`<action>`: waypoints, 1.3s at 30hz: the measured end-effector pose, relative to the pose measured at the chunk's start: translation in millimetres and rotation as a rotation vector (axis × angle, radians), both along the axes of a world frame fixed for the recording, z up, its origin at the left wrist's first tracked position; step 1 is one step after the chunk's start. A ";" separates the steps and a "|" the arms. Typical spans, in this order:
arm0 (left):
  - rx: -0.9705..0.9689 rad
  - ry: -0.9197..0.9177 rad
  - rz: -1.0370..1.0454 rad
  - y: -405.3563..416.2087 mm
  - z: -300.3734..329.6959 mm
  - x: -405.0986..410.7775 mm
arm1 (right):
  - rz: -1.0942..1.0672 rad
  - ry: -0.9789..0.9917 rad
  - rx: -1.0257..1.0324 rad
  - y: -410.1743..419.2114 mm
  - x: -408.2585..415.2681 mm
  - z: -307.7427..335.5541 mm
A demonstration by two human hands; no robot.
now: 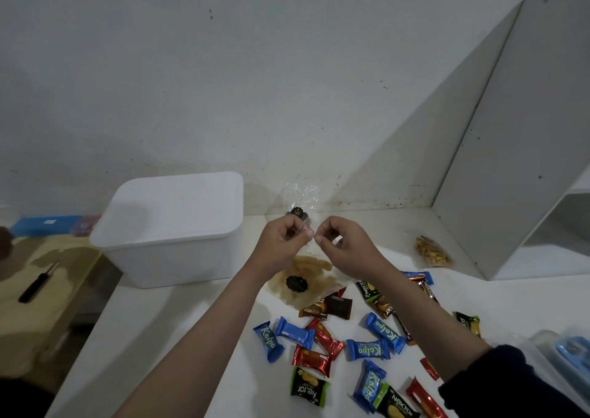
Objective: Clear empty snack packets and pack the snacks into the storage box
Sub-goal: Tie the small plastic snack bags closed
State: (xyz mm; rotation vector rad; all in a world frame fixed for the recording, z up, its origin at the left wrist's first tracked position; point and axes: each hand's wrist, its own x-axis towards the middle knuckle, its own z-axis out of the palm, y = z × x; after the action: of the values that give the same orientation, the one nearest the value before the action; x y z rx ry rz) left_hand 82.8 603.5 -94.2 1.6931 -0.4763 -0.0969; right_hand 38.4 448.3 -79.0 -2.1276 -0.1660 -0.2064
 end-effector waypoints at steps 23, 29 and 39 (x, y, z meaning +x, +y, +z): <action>0.145 0.059 -0.034 9.4 2.5 2.0 | -0.008 0.112 0.028 4.5 -1.9 -2.2; 0.079 0.082 -0.034 5.0 -0.2 -2.9 | -0.072 0.012 -0.048 4.6 -2.6 0.3; 0.111 0.034 -0.078 9.5 4.7 0.3 | -0.065 -0.024 -0.043 5.7 -6.6 0.6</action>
State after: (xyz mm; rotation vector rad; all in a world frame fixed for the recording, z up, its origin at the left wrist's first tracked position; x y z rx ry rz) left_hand 83.1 613.0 -89.6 1.7784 -0.5201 -0.2119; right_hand 31.8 454.0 -78.4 -2.1753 -0.1164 -0.2682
